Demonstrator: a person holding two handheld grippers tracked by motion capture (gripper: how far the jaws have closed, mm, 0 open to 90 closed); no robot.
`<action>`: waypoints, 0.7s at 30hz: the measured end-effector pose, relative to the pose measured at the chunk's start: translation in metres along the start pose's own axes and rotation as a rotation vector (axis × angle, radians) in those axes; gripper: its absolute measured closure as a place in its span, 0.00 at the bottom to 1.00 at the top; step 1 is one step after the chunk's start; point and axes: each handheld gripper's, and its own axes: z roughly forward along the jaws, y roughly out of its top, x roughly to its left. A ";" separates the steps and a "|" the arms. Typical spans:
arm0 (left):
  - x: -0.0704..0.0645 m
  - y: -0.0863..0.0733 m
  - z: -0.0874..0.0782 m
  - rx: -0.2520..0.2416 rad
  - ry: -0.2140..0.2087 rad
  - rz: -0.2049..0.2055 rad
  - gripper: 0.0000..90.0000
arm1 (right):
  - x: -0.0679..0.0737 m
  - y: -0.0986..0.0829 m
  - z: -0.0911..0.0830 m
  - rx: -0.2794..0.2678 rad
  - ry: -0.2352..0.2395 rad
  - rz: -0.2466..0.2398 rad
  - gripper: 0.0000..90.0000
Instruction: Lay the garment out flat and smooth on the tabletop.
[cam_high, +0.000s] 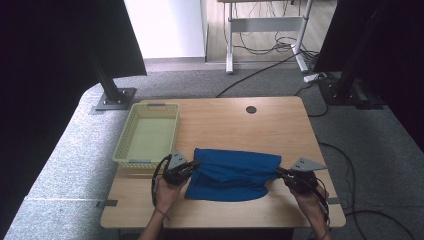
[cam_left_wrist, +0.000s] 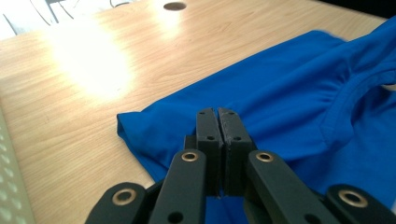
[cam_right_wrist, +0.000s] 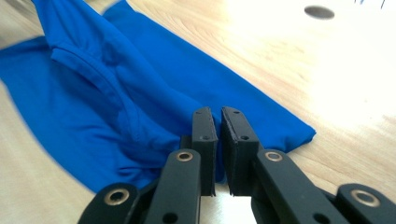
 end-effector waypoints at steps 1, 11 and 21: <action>0.001 -0.001 0.005 0.010 -0.001 -0.002 0.97 | -0.002 -0.001 0.005 0.008 -0.001 0.005 0.93; 0.002 -0.020 0.040 0.143 -0.006 0.017 0.97 | -0.008 -0.015 0.041 0.108 0.012 0.016 0.93; -0.007 -0.031 0.027 0.171 -0.044 0.016 0.96 | -0.002 -0.025 0.039 0.143 0.056 0.004 0.92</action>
